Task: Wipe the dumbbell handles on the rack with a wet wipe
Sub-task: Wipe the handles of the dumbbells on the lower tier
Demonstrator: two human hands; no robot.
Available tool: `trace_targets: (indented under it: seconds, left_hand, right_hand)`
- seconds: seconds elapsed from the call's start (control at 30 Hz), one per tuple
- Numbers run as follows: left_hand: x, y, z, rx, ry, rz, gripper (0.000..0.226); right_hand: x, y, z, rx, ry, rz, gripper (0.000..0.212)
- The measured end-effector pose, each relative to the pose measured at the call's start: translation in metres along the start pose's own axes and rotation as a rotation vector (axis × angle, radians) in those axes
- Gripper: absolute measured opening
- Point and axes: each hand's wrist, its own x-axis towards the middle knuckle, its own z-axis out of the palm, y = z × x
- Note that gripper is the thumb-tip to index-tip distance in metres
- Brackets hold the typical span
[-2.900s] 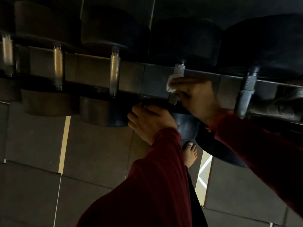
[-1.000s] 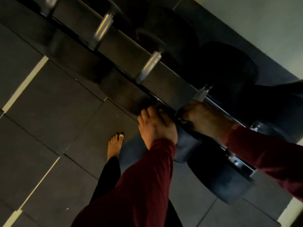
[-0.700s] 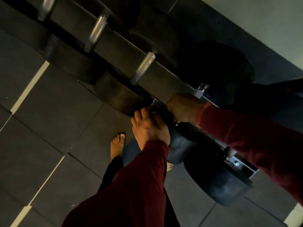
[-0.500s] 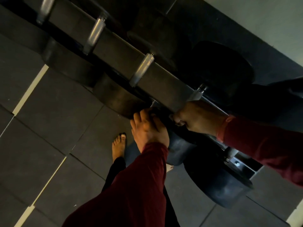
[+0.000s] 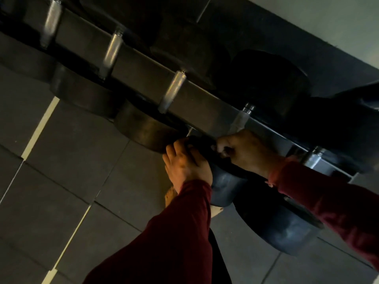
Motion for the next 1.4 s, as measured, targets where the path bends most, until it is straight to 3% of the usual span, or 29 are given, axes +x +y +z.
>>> trace_targets:
  seconds: [0.03, 0.1, 0.27, 0.43, 0.73, 0.93, 1.1, 1.23, 1.4]
  left_hand:
    - [0.003, 0.053, -0.05, 0.042, -0.005, 0.032, 0.032]
    - [-0.003, 0.118, -0.106, 0.035, 0.01, 0.045, 0.038]
    - [-0.004, 0.116, -0.117, -0.022, -0.066, -0.024, 0.049]
    - [-0.006, 0.122, -0.121, -0.019, -0.088, -0.025, 0.046]
    - [-0.007, 0.125, -0.124, -0.056, -0.059, -0.035, 0.051]
    - [-0.009, 0.128, -0.125, -0.077, -0.073, -0.054, 0.046]
    - [-0.008, 0.127, -0.124, -0.071, -0.063, -0.045, 0.042]
    - [-0.008, 0.127, -0.123, -0.067, -0.074, -0.04, 0.04]
    - [-0.009, 0.128, -0.126, -0.06, -0.085, -0.042, 0.042]
  right_hand:
    - [-0.008, 0.005, 0.004, 0.13, 0.049, 0.062, 0.025]
    - [-0.018, 0.008, 0.01, 0.295, 0.128, 0.204, 0.027]
    - [-0.016, 0.009, 0.025, 0.297, 0.179, 0.558, 0.024]
    - [-0.002, 0.013, 0.042, 0.313, 0.281, 0.738, 0.011]
    - [0.004, 0.023, 0.048, 0.262, 0.236, 0.778, 0.011]
    - [-0.005, 0.016, 0.05, 0.319, 0.337, 0.757, 0.007]
    - [0.01, 0.017, 0.048, 0.283, 0.234, 0.809, 0.012]
    - [0.0, 0.015, 0.045, 0.366, 0.315, 0.84, 0.008]
    - [-0.016, 0.007, 0.033, 0.534, 0.267, 0.816, 0.029]
